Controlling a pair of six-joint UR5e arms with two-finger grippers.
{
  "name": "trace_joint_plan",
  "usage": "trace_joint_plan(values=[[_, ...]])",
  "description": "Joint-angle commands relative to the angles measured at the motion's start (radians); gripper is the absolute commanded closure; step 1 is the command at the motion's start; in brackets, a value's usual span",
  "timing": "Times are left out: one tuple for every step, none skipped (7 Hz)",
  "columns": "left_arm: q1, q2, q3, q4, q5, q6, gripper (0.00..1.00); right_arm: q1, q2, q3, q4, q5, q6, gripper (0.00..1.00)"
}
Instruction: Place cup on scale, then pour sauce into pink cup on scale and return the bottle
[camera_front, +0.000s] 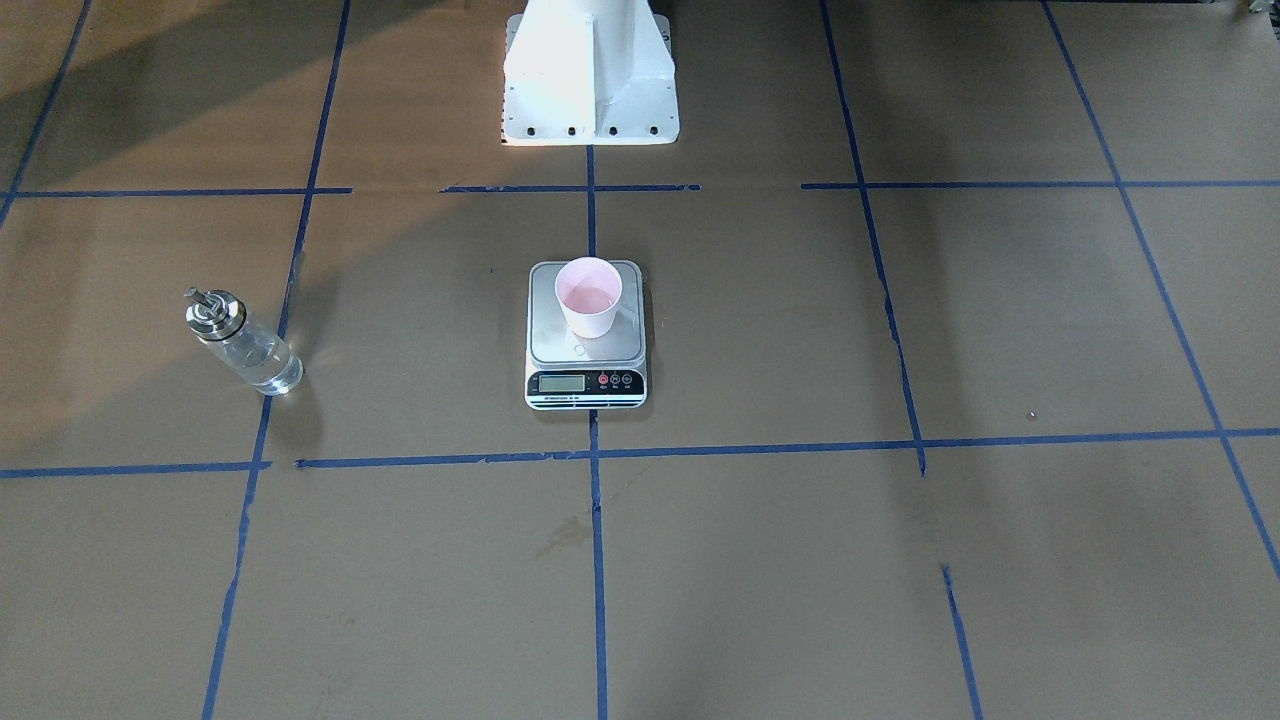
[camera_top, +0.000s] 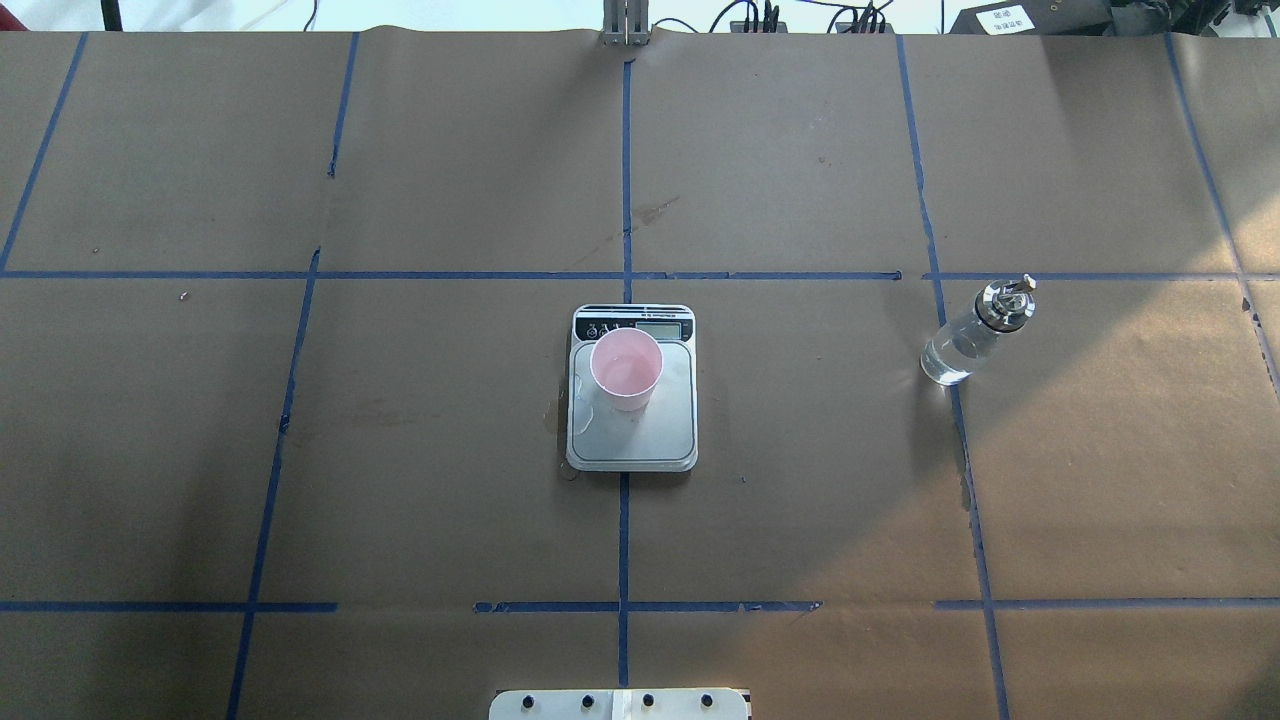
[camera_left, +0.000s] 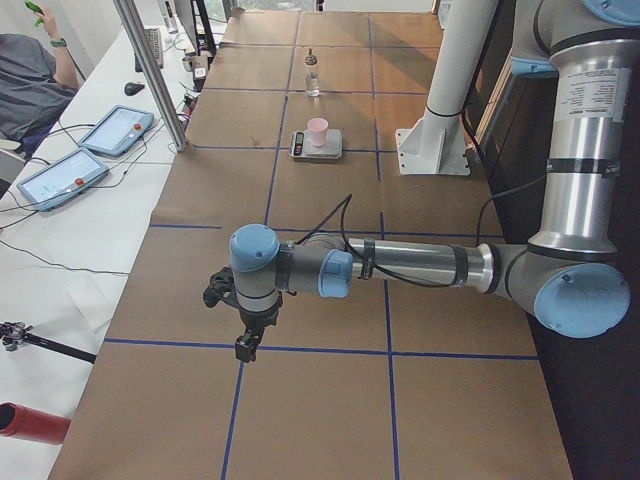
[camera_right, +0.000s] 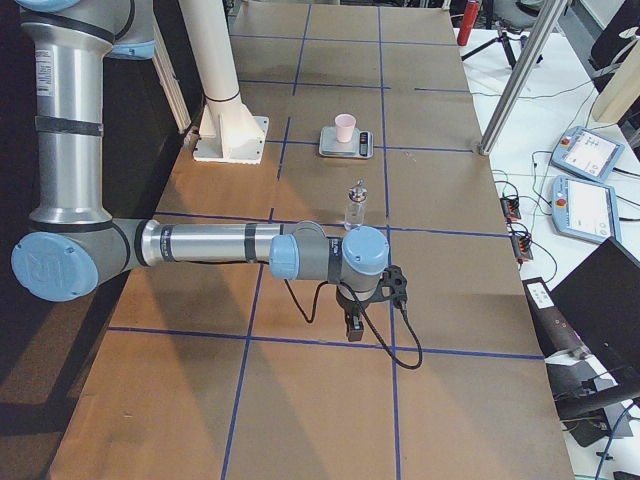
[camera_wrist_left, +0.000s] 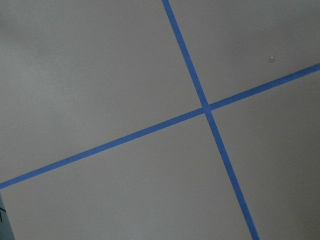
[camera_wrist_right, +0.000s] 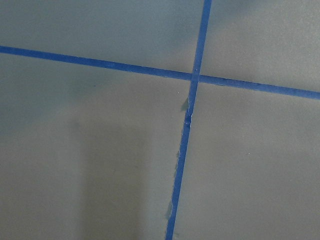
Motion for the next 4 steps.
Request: trace_joint_plan(values=[[-0.001, 0.000, -0.001, 0.000, -0.001, -0.001, 0.00, 0.001, 0.000, -0.002, 0.000, 0.000, 0.000, 0.00], [-0.001, 0.000, -0.001, 0.000, -0.001, -0.001, 0.00, 0.001, 0.003, 0.000, 0.000, 0.000, 0.000, 0.00], [-0.001, 0.000, -0.001, 0.000, -0.001, -0.001, 0.00, 0.002, 0.005, 0.000, 0.000, 0.000, 0.000, 0.00], [-0.001, 0.001, -0.001, 0.000, -0.001, -0.001, 0.00, 0.002, 0.008, 0.000, 0.000, 0.000, 0.000, 0.00]])
